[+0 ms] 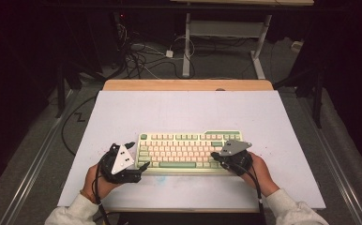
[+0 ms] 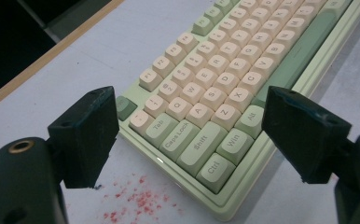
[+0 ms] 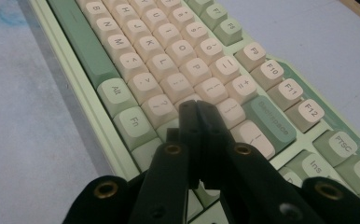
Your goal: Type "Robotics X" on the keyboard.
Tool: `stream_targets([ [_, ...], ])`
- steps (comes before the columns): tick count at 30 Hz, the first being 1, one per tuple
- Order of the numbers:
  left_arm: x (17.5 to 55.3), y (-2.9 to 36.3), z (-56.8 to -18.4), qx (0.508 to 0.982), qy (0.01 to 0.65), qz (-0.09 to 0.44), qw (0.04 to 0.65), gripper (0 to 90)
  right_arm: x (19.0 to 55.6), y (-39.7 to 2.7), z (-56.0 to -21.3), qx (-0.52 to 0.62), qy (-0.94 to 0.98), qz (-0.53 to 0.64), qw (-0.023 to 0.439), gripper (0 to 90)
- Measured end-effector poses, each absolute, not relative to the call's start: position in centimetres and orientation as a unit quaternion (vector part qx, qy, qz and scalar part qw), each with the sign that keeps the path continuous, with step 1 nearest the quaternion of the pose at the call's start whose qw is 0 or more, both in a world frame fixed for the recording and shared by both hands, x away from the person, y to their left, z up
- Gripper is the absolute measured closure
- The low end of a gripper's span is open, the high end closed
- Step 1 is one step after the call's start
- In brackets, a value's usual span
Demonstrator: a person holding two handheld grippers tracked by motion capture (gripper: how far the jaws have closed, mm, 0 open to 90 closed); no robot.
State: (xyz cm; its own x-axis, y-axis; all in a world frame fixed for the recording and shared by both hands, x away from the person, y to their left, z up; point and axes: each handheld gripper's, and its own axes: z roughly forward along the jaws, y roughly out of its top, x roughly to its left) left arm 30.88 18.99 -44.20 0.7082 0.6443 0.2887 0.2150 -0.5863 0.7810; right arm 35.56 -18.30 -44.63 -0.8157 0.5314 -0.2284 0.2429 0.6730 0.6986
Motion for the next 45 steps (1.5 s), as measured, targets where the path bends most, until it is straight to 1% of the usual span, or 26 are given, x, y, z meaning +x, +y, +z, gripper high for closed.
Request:
stream_targets([
  [12,31.0,19.0,-44.4,0.848,0.254,0.276,0.375,19.0,35.6,-18.3,-45.0,0.217,0.892,0.336,0.211,90.0],
  [15,31.0,18.9,-44.4,0.848,0.255,0.276,0.374,22.6,35.6,-18.4,-45.0,0.214,0.893,0.335,0.212,90.0],
  [17,31.0,18.9,-44.4,0.848,0.256,0.274,0.374,23.1,35.6,-18.3,-45.0,0.216,0.892,0.335,0.213,90.0],
  [19,31.1,19.0,-44.4,0.847,0.256,0.271,0.378,27.2,35.5,-18.3,-45.0,0.218,0.892,0.334,0.213,90.0],
  [23,31.1,19.1,-44.3,0.848,0.257,0.267,0.378,28.4,35.5,-18.4,-45.0,0.217,0.892,0.333,0.214,90.0],
  [29,31.2,19.2,-44.2,0.848,0.260,0.260,0.381,28.1,35.4,-18.4,-45.1,0.215,0.892,0.334,0.216,90.0],
  [32,31.2,19.3,-44.2,0.848,0.265,0.254,0.382,26.8,35.4,-18.4,-45.1,0.216,0.892,0.334,0.217,90.0],
  [34,31.3,19.3,-44.1,0.851,0.264,0.246,0.382,23.2,35.4,-18.4,-45.2,0.215,0.894,0.327,0.216,90.0],
  [35,31.3,19.3,-44.0,0.851,0.263,0.247,0.382,23.6,35.4,-18.3,-45.3,0.217,0.893,0.329,0.217,90.0],
  [36,31.2,19.2,-44.0,0.852,0.261,0.246,0.382,25.4,35.4,-18.4,-45.4,0.214,0.893,0.330,0.217,90.0],
  [38,31.2,19.3,-43.7,0.852,0.258,0.246,0.384,38.2,35.4,-18.4,-45.3,0.213,0.894,0.329,0.216,90.0],
  [39,31.1,19.4,-43.5,0.851,0.256,0.244,0.388,42.2,35.4,-18.4,-45.4,0.214,0.894,0.329,0.217,90.0],
  [40,31.1,19.4,-43.3,0.852,0.254,0.242,0.389,50.5,35.4,-18.4,-45.4,0.215,0.893,0.331,0.217,90.0],
  [41,31.1,19.5,-43.2,0.852,0.252,0.248,0.387,55.1,35.3,-18.4,-45.4,0.216,0.893,0.330,0.218,90.0],
  [42,31.1,19.6,-43.0,0.852,0.252,0.248,0.387,57.7,35.3,-18.4,-45.4,0.217,0.893,0.330,0.218,90.0],
  [43,31.1,19.7,-43.0,0.852,0.251,0.246,0.388,65.6,35.3,-18.4,-45.4,0.217,0.892,0.330,0.218,90.0],
  [44,31.1,19.7,-42.9,0.853,0.251,0.245,0.387,67.0,35.3,-18.5,-45.4,0.216,0.892,0.332,0.218,90.0],
  [45,31.1,19.8,-42.9,0.853,0.252,0.244,0.387,73.3,35.3,-18.4,-45.4,0.219,0.891,0.332,0.217,90.0],
])
